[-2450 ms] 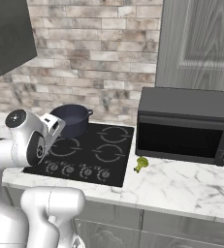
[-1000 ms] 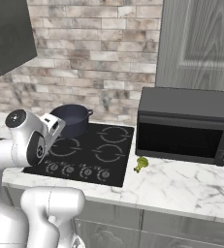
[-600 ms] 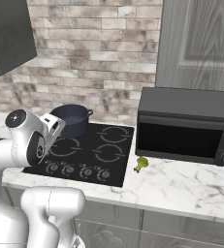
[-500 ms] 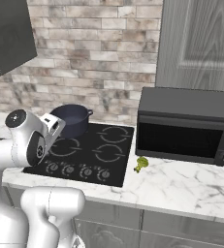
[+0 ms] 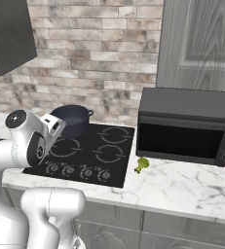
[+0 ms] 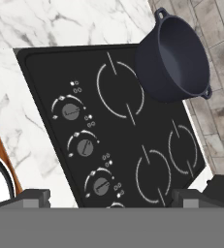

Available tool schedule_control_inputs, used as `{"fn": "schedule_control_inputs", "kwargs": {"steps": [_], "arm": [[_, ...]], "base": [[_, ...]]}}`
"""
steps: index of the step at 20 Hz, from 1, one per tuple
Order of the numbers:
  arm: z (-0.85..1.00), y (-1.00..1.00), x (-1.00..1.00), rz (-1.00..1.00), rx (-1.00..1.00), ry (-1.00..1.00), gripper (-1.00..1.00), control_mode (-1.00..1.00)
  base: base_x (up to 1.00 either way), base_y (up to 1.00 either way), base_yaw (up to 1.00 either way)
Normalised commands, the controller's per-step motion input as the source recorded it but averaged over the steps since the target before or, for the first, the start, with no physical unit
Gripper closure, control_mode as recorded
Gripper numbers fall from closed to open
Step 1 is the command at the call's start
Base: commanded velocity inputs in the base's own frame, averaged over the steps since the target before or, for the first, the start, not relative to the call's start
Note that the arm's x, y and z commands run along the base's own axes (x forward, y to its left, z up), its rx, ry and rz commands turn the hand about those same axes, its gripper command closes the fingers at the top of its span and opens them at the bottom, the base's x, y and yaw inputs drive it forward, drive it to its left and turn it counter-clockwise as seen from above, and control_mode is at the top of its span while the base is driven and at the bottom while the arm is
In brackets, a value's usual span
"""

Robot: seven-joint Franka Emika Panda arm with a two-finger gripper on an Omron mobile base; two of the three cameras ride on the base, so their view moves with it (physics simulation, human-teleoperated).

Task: Turn on the burner for the pot on the stove. Wait thirty seconds for the pot to heat up. Then add the broccoli to the pot.

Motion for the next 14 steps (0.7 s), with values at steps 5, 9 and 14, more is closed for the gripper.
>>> {"fn": "schedule_control_inputs", "kwargs": {"steps": [5, 9, 14], "arm": [[0.0, 0.0, 0.0, 0.0, 0.0, 0.0, -1.0, -1.0], [0.0, 0.0, 0.0, 0.0, 0.0, 0.0, -1.0, -1.0], [0.0, 0.0, 0.0, 0.0, 0.0, 0.0, -1.0, -1.0]], "base": [[0.0, 0.0, 0.0], [0.0, 0.0, 0.0], [0.0, 0.0, 0.0]]}}
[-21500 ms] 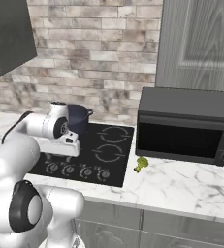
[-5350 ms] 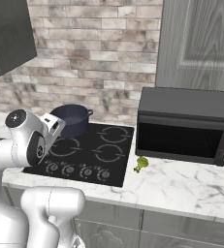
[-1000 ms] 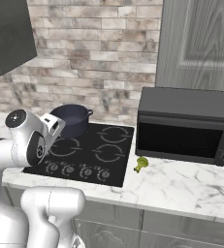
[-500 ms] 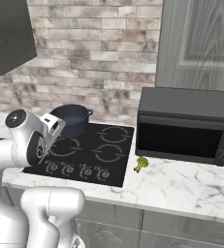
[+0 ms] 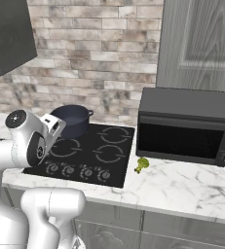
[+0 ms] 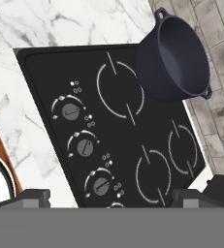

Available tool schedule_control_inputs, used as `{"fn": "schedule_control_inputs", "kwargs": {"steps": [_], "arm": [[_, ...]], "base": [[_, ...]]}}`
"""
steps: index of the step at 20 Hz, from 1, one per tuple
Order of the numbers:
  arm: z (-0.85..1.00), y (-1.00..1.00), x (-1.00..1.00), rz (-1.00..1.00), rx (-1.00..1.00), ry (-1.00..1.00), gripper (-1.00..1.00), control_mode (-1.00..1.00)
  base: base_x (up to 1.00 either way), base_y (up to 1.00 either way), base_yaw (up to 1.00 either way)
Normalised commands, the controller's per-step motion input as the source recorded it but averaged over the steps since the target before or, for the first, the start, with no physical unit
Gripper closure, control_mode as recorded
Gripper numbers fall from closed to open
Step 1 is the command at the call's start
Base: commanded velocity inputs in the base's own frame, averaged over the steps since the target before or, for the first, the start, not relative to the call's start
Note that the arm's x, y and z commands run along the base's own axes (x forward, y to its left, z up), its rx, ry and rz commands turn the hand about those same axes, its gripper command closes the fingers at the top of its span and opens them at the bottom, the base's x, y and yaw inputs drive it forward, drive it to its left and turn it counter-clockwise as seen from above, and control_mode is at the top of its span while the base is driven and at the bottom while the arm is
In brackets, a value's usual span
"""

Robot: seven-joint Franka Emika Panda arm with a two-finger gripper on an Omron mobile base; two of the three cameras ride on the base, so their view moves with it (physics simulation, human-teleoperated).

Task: Turn on the burner for the pot on the stove. Wait thirty seconds for the pot to heat up. Then add the broccoli to the pot.

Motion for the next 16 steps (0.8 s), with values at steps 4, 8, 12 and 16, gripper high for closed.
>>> {"fn": "schedule_control_inputs", "kwargs": {"steps": [4, 8, 12, 16], "arm": [[0.0, 0.0, 0.0, 0.0, 0.0, 0.0, -1.0, -1.0], [0.0, 0.0, 0.0, 0.0, 0.0, 0.0, -1.0, -1.0], [0.0, 0.0, 0.0, 0.0, 0.0, 0.0, -1.0, -1.0], [0.0, 0.0, 0.0, 0.0, 0.0, 0.0, -1.0, -1.0]], "base": [[0.0, 0.0, 0.0], [0.0, 0.0, 0.0], [0.0, 0.0, 0.0], [0.0, 0.0, 0.0]]}}
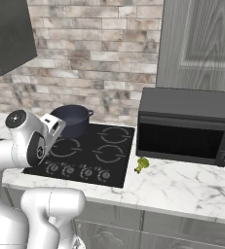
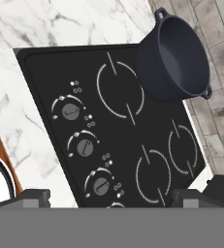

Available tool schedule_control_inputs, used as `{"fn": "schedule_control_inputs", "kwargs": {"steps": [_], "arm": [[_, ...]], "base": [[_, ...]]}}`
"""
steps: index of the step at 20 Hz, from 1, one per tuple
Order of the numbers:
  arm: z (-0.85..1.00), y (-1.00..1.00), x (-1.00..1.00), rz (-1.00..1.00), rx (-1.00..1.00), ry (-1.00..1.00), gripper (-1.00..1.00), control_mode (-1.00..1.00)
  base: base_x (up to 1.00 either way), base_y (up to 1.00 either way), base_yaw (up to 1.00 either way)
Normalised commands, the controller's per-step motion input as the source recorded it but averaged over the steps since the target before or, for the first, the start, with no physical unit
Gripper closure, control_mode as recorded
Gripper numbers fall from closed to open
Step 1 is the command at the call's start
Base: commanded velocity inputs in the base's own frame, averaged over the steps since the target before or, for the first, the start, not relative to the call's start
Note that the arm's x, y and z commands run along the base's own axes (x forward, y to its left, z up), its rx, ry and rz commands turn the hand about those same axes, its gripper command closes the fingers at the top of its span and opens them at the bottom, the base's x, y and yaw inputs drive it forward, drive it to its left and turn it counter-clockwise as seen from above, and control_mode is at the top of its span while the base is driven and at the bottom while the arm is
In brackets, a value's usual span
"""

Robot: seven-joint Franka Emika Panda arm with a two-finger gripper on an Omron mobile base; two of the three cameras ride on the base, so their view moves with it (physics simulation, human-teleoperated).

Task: Turn on the burner for the pot on the stove. Wait thirty seconds for the pot to heat up. Then add the broccoli to the pot.

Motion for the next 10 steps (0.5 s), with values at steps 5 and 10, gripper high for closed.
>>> {"fn": "schedule_control_inputs", "kwargs": {"steps": [5, 10], "arm": [[0.0, 0.0, 0.0, 0.0, 0.0, 0.0, -1.0, -1.0], [0.0, 0.0, 0.0, 0.0, 0.0, 0.0, -1.0, -1.0]], "base": [[0.0, 0.0, 0.0], [0.0, 0.0, 0.0]]}}
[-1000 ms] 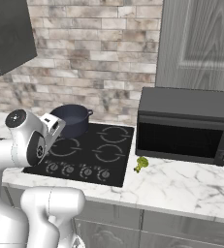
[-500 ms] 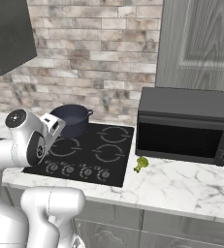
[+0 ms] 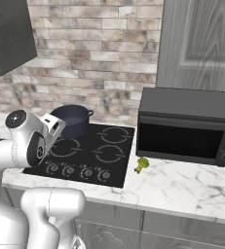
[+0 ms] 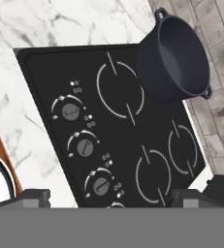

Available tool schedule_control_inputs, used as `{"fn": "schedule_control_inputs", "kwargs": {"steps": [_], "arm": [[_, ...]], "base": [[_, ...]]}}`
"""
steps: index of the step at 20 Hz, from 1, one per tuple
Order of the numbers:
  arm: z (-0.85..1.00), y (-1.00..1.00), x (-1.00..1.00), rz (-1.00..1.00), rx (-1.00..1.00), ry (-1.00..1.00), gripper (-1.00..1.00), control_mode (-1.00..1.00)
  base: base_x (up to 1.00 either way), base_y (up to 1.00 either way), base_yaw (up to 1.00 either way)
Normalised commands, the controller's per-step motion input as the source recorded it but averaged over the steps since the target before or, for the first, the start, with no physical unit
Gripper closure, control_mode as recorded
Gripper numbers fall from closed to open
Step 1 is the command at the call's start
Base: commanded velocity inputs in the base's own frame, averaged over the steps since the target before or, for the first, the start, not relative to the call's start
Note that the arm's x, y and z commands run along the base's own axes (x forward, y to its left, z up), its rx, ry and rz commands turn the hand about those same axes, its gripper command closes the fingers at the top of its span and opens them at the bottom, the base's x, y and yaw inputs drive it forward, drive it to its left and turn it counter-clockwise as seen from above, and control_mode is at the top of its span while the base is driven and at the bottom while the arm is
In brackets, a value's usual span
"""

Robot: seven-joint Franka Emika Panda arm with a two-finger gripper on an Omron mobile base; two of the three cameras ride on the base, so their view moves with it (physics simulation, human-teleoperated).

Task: Turn on the burner for the pot on the stove. Wait thirty seconds for the pot to heat up. Then add the broccoli to the pot.

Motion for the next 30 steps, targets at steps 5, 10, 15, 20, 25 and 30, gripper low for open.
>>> {"fn": "schedule_control_inputs", "kwargs": {"steps": [5, 10, 15, 20, 25, 30], "arm": [[0.0, 0.0, 0.0, 0.0, 0.0, 0.0, -1.0, -1.0], [0.0, 0.0, 0.0, 0.0, 0.0, 0.0, -1.0, -1.0], [0.0, 0.0, 0.0, 0.0, 0.0, 0.0, -1.0, -1.0], [0.0, 0.0, 0.0, 0.0, 0.0, 0.0, -1.0, -1.0], [0.0, 0.0, 0.0, 0.0, 0.0, 0.0, -1.0, -1.0], [0.0, 0.0, 0.0, 0.0, 0.0, 0.0, -1.0, -1.0]], "base": [[0.0, 0.0, 0.0], [0.0, 0.0, 0.0], [0.0, 0.0, 0.0], [0.0, 0.0, 0.0], [0.0, 0.0, 0.0], [0.0, 0.0, 0.0]]}}
